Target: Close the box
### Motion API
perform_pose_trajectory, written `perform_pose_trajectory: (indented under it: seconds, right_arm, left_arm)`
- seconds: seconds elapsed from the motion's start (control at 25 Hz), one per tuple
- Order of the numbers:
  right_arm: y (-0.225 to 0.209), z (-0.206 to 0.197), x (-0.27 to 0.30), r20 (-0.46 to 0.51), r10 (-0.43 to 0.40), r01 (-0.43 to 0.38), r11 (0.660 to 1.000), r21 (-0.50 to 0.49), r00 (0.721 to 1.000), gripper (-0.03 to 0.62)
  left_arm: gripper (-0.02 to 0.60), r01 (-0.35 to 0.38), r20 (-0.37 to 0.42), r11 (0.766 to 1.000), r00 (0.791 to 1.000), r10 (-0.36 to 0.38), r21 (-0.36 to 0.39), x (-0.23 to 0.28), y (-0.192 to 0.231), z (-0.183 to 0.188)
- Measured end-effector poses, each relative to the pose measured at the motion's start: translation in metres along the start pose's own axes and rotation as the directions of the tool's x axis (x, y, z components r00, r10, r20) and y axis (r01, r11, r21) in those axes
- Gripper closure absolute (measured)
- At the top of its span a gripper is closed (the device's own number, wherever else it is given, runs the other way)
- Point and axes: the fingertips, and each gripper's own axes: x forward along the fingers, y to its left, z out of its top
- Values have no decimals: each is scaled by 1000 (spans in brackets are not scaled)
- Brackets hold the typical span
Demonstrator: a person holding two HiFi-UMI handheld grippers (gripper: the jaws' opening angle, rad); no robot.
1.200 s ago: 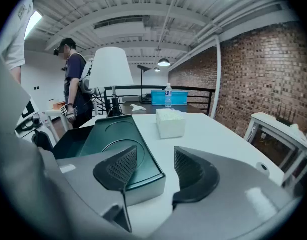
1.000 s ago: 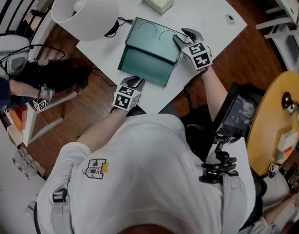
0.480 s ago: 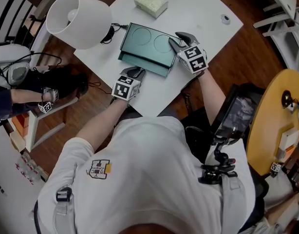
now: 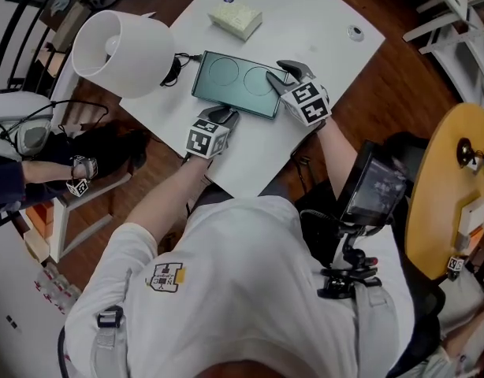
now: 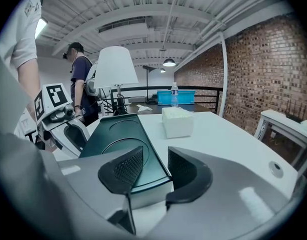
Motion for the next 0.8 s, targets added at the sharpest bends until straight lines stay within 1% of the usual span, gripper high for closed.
perform_pose_trajectory:
  seconds: [0.08,0.16,0.28,0.36,0.44,0.48,0.56,0.64,0.72,0.8]
  right_arm:
    - [-1,1,-4,19,-11,10,999,33,1000,442]
    - [0,2,-17,54,-46,41,996,83,998,439]
    - [14,-11,-56,100,-133,113,976,188,986,458]
    - [41,-29,-85,107,-172,140,956,259,979,500]
    - [84,-51,-100,83,-150,120,950,289,985,544]
    - [109,-62,-102,63,-121,98,952,290,991,565]
    - [157,-83,-98,14,-54,48,959,279,998,591]
    - [195,-99,-88,-32,5,4,965,263,999,594]
    - [218,-110,-78,-66,35,-18,968,252,997,594]
    - [227,-115,-71,-84,37,-15,968,252,996,594]
  left_arm:
    - [490,41,19,999,999,-40,-5,-5,-5,-3]
    - [482,72,50,997,996,-71,-5,-18,-7,-12]
    - [482,74,115,997,990,-77,30,-45,9,-35]
    - [500,63,136,995,988,-74,81,-59,27,-50]
    - [569,54,127,989,989,-71,136,-65,46,-61]
    - [582,54,122,986,990,-74,159,-66,53,-64]
    - [583,72,116,976,989,-97,204,-65,59,-65]
    - [583,102,102,966,986,-129,237,-62,58,-67]
    - [583,126,86,960,985,-152,251,-60,54,-72]
    - [583,128,86,953,984,-157,274,-59,50,-75]
